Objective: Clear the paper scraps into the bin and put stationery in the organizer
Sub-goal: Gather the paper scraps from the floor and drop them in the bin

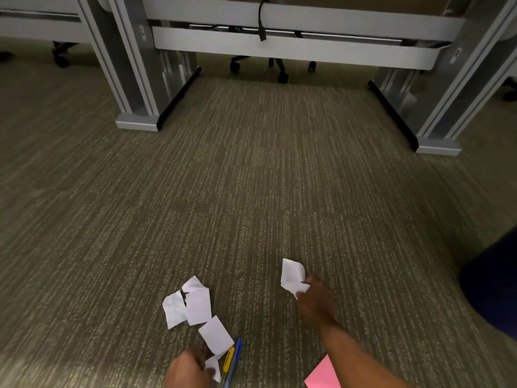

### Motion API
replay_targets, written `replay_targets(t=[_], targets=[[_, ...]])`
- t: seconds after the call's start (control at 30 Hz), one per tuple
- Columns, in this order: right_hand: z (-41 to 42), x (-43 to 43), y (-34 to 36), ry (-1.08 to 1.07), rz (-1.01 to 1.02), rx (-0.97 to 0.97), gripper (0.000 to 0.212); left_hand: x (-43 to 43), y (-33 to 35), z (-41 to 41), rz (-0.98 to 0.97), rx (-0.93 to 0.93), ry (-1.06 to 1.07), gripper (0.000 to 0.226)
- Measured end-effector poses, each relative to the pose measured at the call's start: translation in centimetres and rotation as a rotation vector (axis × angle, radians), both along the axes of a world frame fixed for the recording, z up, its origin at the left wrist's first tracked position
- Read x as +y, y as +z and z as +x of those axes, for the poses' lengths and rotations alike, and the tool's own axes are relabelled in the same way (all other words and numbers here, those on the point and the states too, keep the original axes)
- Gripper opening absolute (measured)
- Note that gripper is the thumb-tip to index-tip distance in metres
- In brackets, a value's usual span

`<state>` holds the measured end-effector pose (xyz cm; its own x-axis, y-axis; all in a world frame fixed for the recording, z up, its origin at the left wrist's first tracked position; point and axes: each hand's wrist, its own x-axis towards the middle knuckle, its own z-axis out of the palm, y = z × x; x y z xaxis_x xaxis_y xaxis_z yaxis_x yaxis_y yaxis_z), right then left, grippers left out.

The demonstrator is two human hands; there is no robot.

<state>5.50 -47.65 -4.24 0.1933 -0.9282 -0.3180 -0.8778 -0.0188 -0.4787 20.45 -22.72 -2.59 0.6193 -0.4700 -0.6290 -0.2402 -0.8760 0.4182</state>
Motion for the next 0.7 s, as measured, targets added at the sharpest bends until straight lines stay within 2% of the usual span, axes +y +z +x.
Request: replay_targets(t=[0.03,0.13,0.2,0.27,0.33,0.43,0.53,0.6,0.7], targets=[[-0.2,0.3,0.1,-0.027,0.043,-0.098,0.03,-0.2,0.0,0.5,0.001,0.017,0.016,0.024],[-0.6,1.0,0.2,-0.109,0.2,-0.35,0.019,0.0,1.2,3.1,0.006,0.276,0.146,0.021],[-0.8,1.1,0.2,-0.131,0.297,-0.334,0.01,0.0,2.0,4.4,-0.022,0.417,0.223,0.022],[-1.1,0.7,-0.2,-0.136,0.424,-0.29,0.022,-0.4,2.4,4.7,-0.105,0.502,0.321,0.021],[-1.6,0.1,-0.1,-0.137,0.489,-0.284,0.03,-1.2,2.4,4.2,-0.174,0.506,0.372,0.022],[-2.1,-0.8,1.3,-0.116,0.584,-0.309,0.023,-2.9,1.3,3.1,-0.284,0.369,0.458,0.028],[-2.3,-1.4,2.5,-0.093,0.616,-0.367,0.007,-3.6,0.1,1.4,-0.322,0.027,0.334,0.03],[-2.2,-1.6,2.6,-0.081,0.636,-0.416,0.004,-3.5,-0.9,0.5,-0.353,-0.127,0.291,0.03],[-2.2,-1.3,2.1,-0.101,0.637,-0.476,0.007,-3.3,-2.3,-0.1,-0.347,-0.202,0.303,0.027]])
